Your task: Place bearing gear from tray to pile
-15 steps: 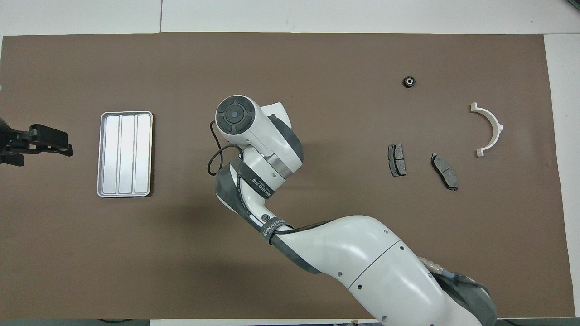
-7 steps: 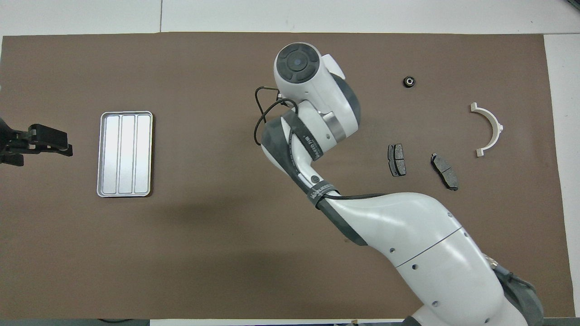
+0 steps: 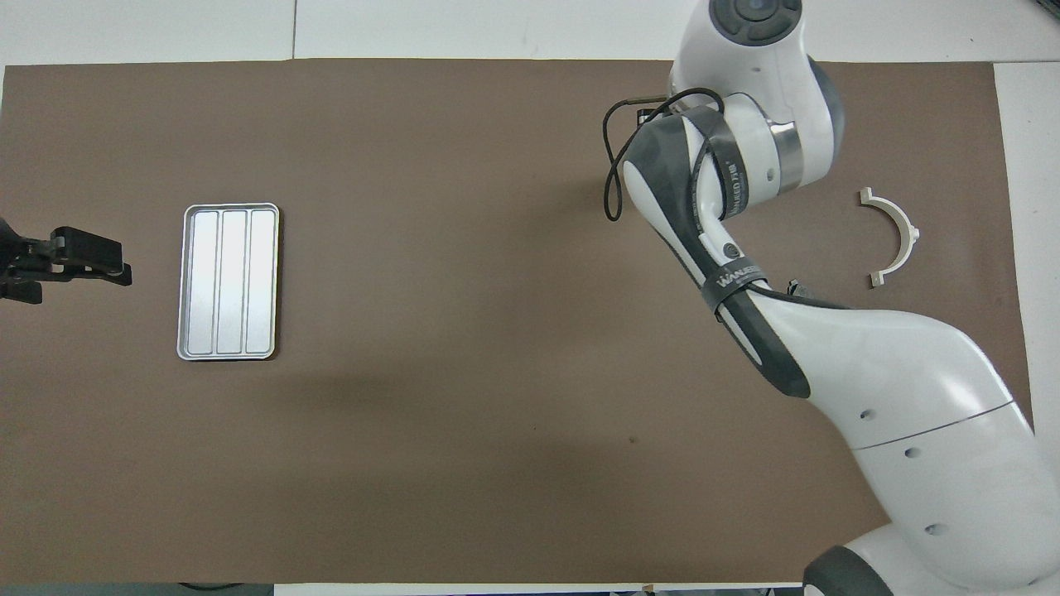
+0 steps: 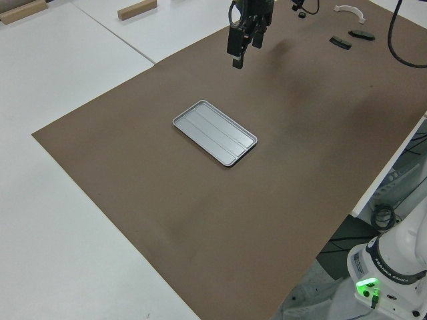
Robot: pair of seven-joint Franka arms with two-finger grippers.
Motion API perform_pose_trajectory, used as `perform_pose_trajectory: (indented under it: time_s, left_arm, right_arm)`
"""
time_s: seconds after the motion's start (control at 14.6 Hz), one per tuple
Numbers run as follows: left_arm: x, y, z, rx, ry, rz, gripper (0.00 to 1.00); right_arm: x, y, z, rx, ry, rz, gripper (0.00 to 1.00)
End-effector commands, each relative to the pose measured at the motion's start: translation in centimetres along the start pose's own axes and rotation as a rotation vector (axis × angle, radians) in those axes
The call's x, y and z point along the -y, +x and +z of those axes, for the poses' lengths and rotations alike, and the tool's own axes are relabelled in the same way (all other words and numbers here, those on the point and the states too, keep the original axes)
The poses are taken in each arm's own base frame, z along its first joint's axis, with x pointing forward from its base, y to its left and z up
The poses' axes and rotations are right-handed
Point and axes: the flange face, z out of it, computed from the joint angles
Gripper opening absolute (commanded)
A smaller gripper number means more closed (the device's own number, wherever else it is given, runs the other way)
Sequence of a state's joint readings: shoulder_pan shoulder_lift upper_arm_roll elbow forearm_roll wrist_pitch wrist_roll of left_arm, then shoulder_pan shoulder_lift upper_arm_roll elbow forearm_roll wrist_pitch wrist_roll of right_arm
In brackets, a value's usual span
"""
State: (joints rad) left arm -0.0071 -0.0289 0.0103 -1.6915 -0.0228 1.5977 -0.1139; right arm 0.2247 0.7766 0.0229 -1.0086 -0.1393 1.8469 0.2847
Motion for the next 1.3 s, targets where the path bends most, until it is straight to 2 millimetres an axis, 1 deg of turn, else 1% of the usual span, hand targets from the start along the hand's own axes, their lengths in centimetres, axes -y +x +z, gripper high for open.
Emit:
perform_pose_trajectory:
  time_s: [0.0, 0.21, 0.27, 0.34, 0.41, 0.48, 0.55, 0.62, 0.68, 0.75, 0.82, 0.96, 1.23]
  left_arm:
    - [0.1, -0.8, -0.5, 0.002, -0.007, 0.004, 1.0]
    - [0.1, -0.8, -0.5, 0.002, -0.007, 0.004, 1.0]
    - [0.1, -0.8, -0.5, 0.002, -0.007, 0.004, 1.0]
    - [0.1, -0.8, -0.5, 0.002, -0.007, 0.004, 1.0]
    - [0.1, -0.8, -0.5, 0.002, -0.007, 0.004, 1.0]
    - [0.1, -0.8, -0.5, 0.002, -0.007, 0.004, 1.0]
    - [0.1, -0.8, -0.6, 0.0, -0.007, 0.004, 1.0]
    - [0.1, -0.8, -0.5, 0.002, -0.007, 0.004, 1.0]
    - [0.1, -0.8, -0.5, 0.002, -0.007, 0.004, 1.0]
    - [0.1, -0.8, -0.5, 0.002, -0.007, 0.004, 1.0]
    - [0.1, -0.8, -0.6, 0.0, -0.007, 0.004, 1.0]
    - [0.1, -0.8, -0.5, 0.002, -0.007, 0.004, 1.0]
    - [0.1, -0.8, -0.5, 0.002, -0.007, 0.004, 1.0]
  right_arm:
    - [-4.6, 0.9, 1.8, 0.013, 0.026, -0.073, 0.0]
    - [-9.2, 1.8, 3.0, 0.0, 0.042, -0.11, 0.0]
    - [-11.0, 2.1, 4.1, 0.007, 0.041, -0.126, 0.0]
    - [-12.2, 2.4, 4.8, -0.013, 0.042, -0.142, 0.0]
    - [-13.9, 2.9, 6.4, -0.039, 0.043, -0.137, 0.0]
    - [-14.7, 3.1, 7.5, -0.057, 0.043, -0.135, 0.0]
    - [-14.6, 3.1, 8.6, -0.067, 0.042, -0.143, 0.0]
    - [-14.9, 3.2, 9.0, -0.079, 0.044, -0.14, 0.0]
    - [-15.7, 3.2, 9.9, -0.082, 0.043, -0.13, 0.0]
    - [-15.6, 3.2, 10.6, -0.083, 0.045, -0.132, 0.0]
    - [-15.9, 3.3, 10.9, -0.091, 0.051, -0.125, 0.0]
    - [-15.8, 3.2, 11.3, -0.088, 0.078, -0.113, 0.0]
    - [-17.0, 3.2, 12.8, -0.099, 0.079, -0.116, 0.0]
